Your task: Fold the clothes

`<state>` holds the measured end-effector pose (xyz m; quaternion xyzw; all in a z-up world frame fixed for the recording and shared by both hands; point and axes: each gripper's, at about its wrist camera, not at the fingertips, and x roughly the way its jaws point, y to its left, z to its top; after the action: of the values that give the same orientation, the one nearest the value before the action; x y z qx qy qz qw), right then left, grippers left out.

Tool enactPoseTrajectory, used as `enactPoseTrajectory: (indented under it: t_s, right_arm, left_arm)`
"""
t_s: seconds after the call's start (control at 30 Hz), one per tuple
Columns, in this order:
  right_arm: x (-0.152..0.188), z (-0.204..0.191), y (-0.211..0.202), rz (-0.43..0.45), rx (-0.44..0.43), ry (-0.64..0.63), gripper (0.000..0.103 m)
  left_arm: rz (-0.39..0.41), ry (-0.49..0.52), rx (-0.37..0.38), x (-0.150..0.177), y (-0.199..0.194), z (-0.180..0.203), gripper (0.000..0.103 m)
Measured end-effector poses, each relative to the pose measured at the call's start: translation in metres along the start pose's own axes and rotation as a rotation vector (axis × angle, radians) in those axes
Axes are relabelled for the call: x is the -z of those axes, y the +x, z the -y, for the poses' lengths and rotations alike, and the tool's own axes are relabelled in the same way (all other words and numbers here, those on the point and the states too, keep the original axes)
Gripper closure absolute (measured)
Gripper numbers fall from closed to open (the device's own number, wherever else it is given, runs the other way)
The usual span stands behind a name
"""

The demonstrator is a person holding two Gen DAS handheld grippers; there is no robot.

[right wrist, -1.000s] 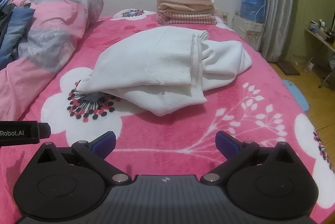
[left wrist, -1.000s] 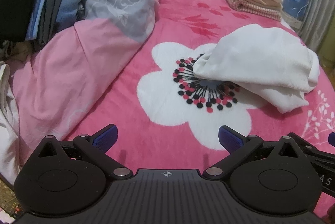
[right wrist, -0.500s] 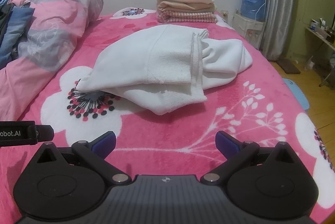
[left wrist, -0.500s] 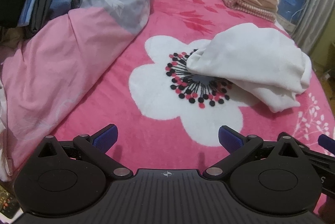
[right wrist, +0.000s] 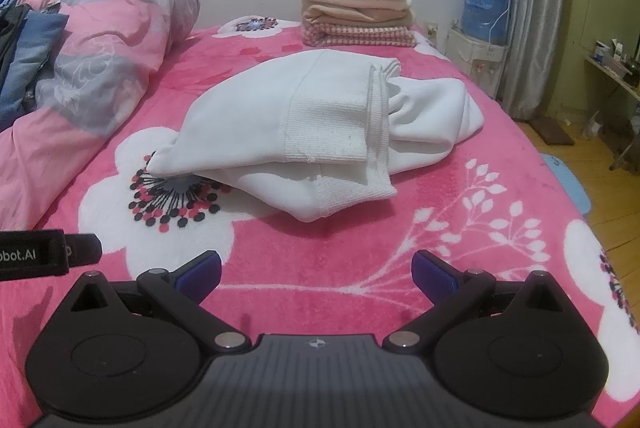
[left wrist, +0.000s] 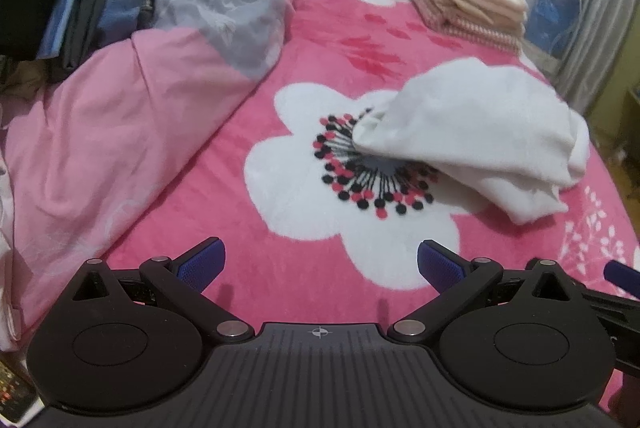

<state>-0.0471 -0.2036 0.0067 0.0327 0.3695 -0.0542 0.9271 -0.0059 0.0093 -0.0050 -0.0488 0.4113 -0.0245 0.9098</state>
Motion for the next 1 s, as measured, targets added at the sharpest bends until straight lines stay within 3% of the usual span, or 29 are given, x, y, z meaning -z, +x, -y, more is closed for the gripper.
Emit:
enactPoseTrajectory:
  t_s: [0.2,0.53,1.0]
  right_arm:
    - [-0.001,0.0012,0.0001,0.0,-0.001,0.002,0.0]
    - [-0.0009,0.0029,0.0003,-0.004,-0.001,0.011,0.0]
    - [0.0006,0.0038,0.0047,-0.033,0.008,0.011,0.0]
  left_arm:
    - [0.042,0.014,-0.022,0.0013,-0.0022,-0.0002,0.0]
    - [0.027,0.051,-0.073,0.0028,-0.001,0.0042,0.0]
    - [0.01,0.043,-0.085,0.0047,0.0005,0.0037,0.0]
